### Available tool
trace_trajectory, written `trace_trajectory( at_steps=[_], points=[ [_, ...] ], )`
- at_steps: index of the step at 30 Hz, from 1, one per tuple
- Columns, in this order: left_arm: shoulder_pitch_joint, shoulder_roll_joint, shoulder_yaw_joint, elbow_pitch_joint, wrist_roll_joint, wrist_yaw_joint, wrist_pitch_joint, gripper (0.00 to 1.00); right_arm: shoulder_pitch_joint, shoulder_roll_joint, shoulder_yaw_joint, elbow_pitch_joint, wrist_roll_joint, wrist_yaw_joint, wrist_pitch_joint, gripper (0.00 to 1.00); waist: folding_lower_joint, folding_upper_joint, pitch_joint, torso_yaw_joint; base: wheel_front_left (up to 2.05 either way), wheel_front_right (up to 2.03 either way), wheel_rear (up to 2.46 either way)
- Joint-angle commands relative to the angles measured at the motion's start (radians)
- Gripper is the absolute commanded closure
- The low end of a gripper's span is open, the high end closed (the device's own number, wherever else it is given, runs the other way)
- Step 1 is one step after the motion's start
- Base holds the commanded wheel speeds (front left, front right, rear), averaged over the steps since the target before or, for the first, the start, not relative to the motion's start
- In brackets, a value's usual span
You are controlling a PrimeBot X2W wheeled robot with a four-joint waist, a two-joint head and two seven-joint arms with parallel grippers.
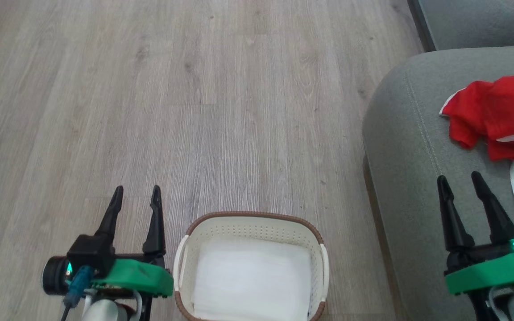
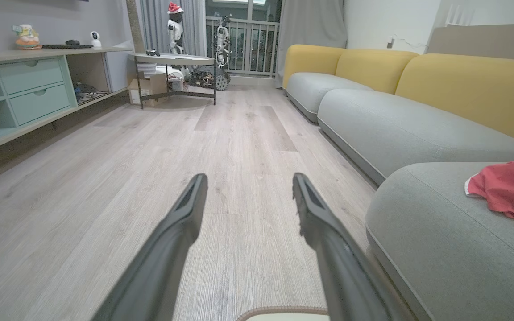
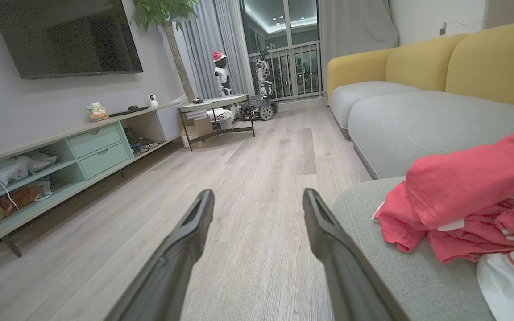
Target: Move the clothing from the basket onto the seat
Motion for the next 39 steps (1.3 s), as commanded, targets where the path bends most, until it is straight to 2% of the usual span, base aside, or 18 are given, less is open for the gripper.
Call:
trace_trajectory(
  at_steps=[1, 9, 26, 27, 31, 39],
  points=[
    [-0.034, 0.002, 0.049, -0.026, 0.015, -0.012, -0.01, 0.0, -0.007, -0.006, 0.011, -0.028, -0.01, 0.0, -0.006, 0.0, 0.0, 0.0, -0.003, -0.002, 0.0, 0.0, 0.0],
    [-0.024, -0.015, 0.092, -0.011, 0.068, -0.062, -0.01, 0.0, -0.005, 0.006, 0.013, -0.011, -0.018, 0.0, -0.006, 0.0, 0.0, 0.0, -0.011, -0.009, 0.0, 0.0, 0.0],
    [-0.018, -0.052, 0.14, 0.003, 0.092, -0.114, -0.01, 0.0, -0.012, 0.001, 0.022, -0.001, -0.014, 0.0, -0.006, 0.0, 0.0, 0.0, -0.006, -0.02, 0.0, 0.0, 0.0],
    [0.002, -0.054, 0.106, 0.032, 0.087, -0.117, 0.0, 1.0, 0.011, 0.021, 0.007, 0.026, -0.013, 0.0, 0.0, 1.0, 0.0, 0.0, -0.006, -0.02, 0.0, 0.0, 0.0],
    [0.028, -0.056, 0.101, 0.098, 0.082, -0.122, 0.005, 1.0, 0.02, 0.035, 0.024, 0.09, -0.012, 0.0, 0.001, 1.0, 0.0, 0.0, -0.006, -0.021, 0.0, 0.0, 0.0],
    [0.02, -0.058, 0.12, 0.103, -0.008, -0.133, 0.028, 1.0, 0.008, 0.044, 0.015, 0.099, 0.065, 0.0, 0.021, 1.0, 0.0, 0.0, -0.007, -0.02, 0.0, 0.0, 0.0]
  ],
)
